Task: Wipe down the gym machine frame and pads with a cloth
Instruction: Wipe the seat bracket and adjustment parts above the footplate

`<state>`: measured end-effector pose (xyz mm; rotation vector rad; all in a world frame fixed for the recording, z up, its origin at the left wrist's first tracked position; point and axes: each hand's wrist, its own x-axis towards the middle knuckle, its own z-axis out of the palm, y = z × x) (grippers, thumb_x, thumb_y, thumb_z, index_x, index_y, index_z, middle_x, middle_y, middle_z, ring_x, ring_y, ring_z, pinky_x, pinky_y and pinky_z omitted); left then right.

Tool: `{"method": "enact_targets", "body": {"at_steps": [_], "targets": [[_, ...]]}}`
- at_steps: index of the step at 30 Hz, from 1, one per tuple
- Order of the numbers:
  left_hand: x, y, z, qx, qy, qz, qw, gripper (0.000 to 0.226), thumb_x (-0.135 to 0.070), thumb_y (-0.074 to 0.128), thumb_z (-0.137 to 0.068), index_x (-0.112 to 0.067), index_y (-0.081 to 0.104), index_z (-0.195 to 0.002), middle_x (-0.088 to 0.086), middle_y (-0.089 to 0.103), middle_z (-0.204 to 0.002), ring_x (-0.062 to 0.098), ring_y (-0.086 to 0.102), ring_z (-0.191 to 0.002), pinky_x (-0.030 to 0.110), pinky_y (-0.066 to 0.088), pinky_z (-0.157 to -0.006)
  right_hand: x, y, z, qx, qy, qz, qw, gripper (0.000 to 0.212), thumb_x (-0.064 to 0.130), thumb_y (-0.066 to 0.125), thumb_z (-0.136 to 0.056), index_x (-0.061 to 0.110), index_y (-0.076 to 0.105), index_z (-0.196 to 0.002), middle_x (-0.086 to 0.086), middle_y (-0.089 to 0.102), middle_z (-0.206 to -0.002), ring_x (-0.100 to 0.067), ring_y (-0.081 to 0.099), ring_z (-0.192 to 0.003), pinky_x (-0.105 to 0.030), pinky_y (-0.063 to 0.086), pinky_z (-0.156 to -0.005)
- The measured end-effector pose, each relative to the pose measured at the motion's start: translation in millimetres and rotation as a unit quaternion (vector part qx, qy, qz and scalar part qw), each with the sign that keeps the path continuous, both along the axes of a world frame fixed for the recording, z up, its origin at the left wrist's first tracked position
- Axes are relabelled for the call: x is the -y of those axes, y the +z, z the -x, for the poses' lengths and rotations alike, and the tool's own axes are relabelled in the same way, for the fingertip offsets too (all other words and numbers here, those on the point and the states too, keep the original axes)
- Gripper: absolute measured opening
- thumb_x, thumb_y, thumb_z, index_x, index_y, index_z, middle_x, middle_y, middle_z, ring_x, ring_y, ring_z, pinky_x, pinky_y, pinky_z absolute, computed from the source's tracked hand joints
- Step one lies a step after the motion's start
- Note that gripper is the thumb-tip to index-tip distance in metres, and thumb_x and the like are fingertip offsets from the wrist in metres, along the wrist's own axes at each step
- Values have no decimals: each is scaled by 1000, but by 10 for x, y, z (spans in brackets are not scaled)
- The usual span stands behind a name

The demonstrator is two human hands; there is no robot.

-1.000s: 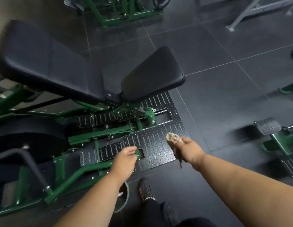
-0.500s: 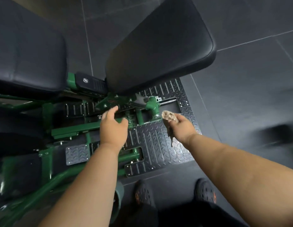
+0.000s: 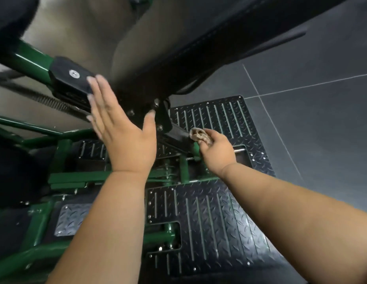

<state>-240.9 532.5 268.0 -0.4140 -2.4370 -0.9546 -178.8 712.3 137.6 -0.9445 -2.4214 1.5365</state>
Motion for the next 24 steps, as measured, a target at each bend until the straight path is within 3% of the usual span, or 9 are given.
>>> {"method": "enact_targets", "body": {"at_steps": [2,6,8,10,13,18,20,22,24], "targets": [[-3,27,71,-66,-15,30,997,95,-28,70,-95,-17,10,-168,6,8,-177,31,5,-163,54,1,-131,29,-81,196,-36,29,-40,998,45,35,60,-99,36,58,-144,2,59,-130,-18,63,-113,-35,49,-107],[8,63,184,-109,-9,47,993,77,-17,68,-92,-27,33,-159,-4,37,-165,27,22,-158,57,9,-130,218,-147,515,-75,131,-76,986,51,25,58,-101,38,53,-150,3,59,-135,-13,63,-111,-29,49,-108],[18,75,196,-124,-10,48,991,75,-16,68,-90,-25,36,-157,-4,43,-160,24,31,-153,57,19,-127,294,-243,501,-46,171,-89,980,54,19,54,-104,37,48,-154,-3,58,-140,-19,62,-116,-35,48,-110],[2,84,200,-127,-13,42,991,74,-15,68,-89,-23,38,-156,-4,44,-158,21,35,-150,53,24,-126,243,-403,417,30,161,-118,979,58,12,50,-104,38,44,-156,-9,58,-142,-32,62,-120,-44,53,-103],[-46,82,190,-126,-16,23,992,73,-12,67,-88,-20,39,-156,-2,44,-157,20,37,-148,49,26,-126,186,-546,313,90,126,-142,978,58,11,47,-104,38,46,-155,-10,57,-148,-35,62,-124,-45,57,-97],[-59,43,207,-140,-18,21,990,72,-11,65,-90,-17,38,-156,1,43,-158,19,37,-149,48,26,-126,533,-160,684,-91,140,-29,986,38,22,45,-103,41,59,-132,4,70,-117,-25,72,-95,-48,61,-89],[-57,29,213,-142,-16,24,989,72,-12,65,-91,-18,37,-157,1,42,-158,19,36,-149,47,27,-126,561,-160,686,-107,138,1,985,45,23,43,-102,48,53,-137,4,65,-131,-27,71,-103,-50,60,-93],[-66,39,207,-139,-17,12,990,73,-10,65,-90,-18,37,-157,2,42,-159,21,37,-149,49,27,-126,463,-273,539,-36,113,-19,993,53,20,41,-106,43,43,-154,4,51,-152,-26,67,-113,-39,54,-101],[-90,36,217,-143,-23,3,989,73,-6,65,-89,-15,38,-156,5,43,-158,23,38,-149,49,28,-125,317,-380,410,67,131,-38,988,56,15,39,-110,29,32,-164,-2,54,-153,-25,65,-116,-26,48,-92]]}}
